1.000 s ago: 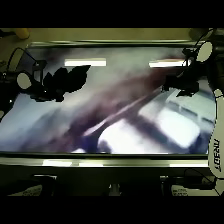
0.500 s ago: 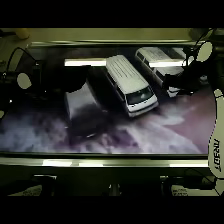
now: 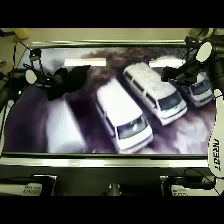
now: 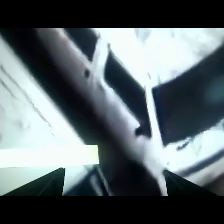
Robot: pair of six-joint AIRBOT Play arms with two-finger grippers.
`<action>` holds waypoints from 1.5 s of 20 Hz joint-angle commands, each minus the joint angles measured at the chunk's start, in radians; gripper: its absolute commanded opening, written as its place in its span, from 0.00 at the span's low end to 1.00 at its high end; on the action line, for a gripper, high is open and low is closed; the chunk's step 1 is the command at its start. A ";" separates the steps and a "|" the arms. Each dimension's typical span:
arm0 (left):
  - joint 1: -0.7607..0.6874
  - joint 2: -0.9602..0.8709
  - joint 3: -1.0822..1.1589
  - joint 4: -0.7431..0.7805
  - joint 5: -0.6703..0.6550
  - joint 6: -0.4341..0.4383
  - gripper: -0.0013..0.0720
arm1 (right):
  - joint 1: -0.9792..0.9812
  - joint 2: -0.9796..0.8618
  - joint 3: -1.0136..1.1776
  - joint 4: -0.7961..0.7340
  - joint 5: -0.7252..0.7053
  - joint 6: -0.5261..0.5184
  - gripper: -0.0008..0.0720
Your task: Fold the shirts.
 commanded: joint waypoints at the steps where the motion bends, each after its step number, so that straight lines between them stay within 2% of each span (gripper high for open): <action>1: 0.114 -0.245 0.213 -0.094 -0.144 -0.022 0.98 | 0.000 -0.006 -0.001 0.008 0.002 -0.005 0.93; 4: 0.135 -0.362 0.264 -0.266 -0.050 -0.022 0.98 | 0.000 -0.009 -0.001 0.008 0.013 -0.005 0.93; 5: 0.131 -0.383 0.264 -0.285 -0.028 -0.031 0.93 | 0.000 -0.009 -0.001 0.008 0.014 -0.005 0.93; 8: 0.131 -0.404 0.264 -0.284 0.013 -0.082 0.48 | 0.000 -0.009 -0.001 0.007 0.015 -0.005 0.93; 9: 0.134 -0.401 0.265 -0.287 0.014 -0.081 0.23 | 0.000 -0.009 -0.001 0.008 0.016 -0.005 0.93; 10: 0.138 -0.392 0.268 -0.300 -0.013 -0.078 0.05 | 0.000 -0.008 -0.001 0.011 0.016 -0.005 0.92; 11: 0.140 -0.374 0.283 -0.325 -0.045 -0.039 0.05 | 0.000 -0.004 0.000 0.014 0.016 -0.005 0.92; 13: 0.135 -0.290 0.315 -0.378 -0.043 0.124 0.05 | 0.000 0.027 0.003 0.006 -0.008 -0.054 0.92; 15: 0.098 -0.109 0.342 -0.384 -0.038 0.248 0.05 | 0.000 0.082 0.016 -0.024 -0.050 -0.084 0.92; 18: -0.021 0.219 0.335 -0.382 -0.048 0.333 0.05 | 0.000 0.218 0.023 -0.050 -0.138 -0.077 0.92; 20: -0.169 0.401 0.268 -0.383 -0.048 0.327 0.05 | 0.000 0.321 0.023 -0.078 -0.134 -0.042 0.92; 22: -0.387 0.515 0.089 -0.372 -0.043 0.288 0.05 | 0.000 0.422 0.023 -0.135 -0.100 0.009 0.92; 23: -0.507 0.543 -0.034 -0.347 -0.010 0.226 0.05 | 0.000 0.469 0.023 -0.171 -0.079 0.027 0.92; 25: -0.710 0.543 -0.282 -0.325 0.166 0.070 0.05 | 0.000 0.543 0.023 -0.228 -0.040 0.058 0.92; 27: -0.882 0.479 -0.498 -0.325 0.390 -0.096 0.05 | 0.000 0.590 0.023 -0.255 0.008 0.060 0.92; 28: -0.929 0.431 -0.542 -0.332 0.415 -0.166 0.16 | 0.000 0.601 0.023 -0.256 0.041 0.060 0.92; 29: -0.948 0.382 -0.542 -0.340 0.374 -0.180 0.78 | 0.000 0.603 0.023 -0.256 0.083 0.060 0.92; 30: -0.935 0.355 -0.515 -0.336 0.299 -0.171 0.99 | 0.000 0.597 0.022 -0.253 0.135 0.059 0.92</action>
